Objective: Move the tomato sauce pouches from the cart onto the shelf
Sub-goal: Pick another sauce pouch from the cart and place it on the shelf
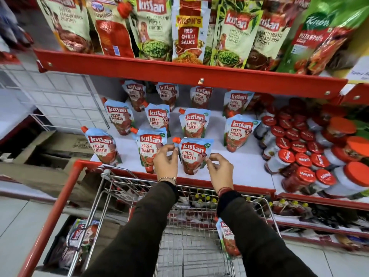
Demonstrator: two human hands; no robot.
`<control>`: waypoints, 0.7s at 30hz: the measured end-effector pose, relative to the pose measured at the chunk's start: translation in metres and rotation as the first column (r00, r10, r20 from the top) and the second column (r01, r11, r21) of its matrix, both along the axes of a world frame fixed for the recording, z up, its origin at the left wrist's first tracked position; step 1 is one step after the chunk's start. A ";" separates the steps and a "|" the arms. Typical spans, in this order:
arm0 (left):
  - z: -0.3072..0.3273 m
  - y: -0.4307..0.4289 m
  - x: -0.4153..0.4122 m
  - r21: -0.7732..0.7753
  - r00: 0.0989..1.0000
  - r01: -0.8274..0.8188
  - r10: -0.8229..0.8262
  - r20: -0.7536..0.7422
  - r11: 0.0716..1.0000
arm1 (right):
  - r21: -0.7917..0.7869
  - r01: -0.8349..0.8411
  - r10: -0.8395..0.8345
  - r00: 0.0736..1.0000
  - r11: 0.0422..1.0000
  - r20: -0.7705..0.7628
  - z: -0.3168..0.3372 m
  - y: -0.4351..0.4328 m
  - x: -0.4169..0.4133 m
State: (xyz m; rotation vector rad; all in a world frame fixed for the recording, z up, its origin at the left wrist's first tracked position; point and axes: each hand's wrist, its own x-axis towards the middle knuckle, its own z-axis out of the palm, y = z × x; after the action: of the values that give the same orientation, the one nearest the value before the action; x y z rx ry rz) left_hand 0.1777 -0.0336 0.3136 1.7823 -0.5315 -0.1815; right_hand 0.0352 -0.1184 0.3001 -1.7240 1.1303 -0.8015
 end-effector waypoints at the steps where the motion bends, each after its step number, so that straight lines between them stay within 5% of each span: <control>1: -0.001 -0.003 0.002 0.021 1.000 0.001 0.000 -0.007 1.000 | 0.000 0.009 -0.009 1.000 1.000 -0.020 -0.002 -0.003 0.003; 21: -0.012 -0.003 -0.006 0.074 0.995 -0.021 0.028 -0.096 0.997 | 0.122 -0.043 0.053 0.995 0.992 -0.085 -0.010 -0.005 0.002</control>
State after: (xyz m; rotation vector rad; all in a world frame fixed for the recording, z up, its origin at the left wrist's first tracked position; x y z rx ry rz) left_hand 0.1721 -0.0368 0.3019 1.8397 -0.4374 -0.2720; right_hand 0.0368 -0.1237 0.2900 -1.6931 1.1675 -0.6208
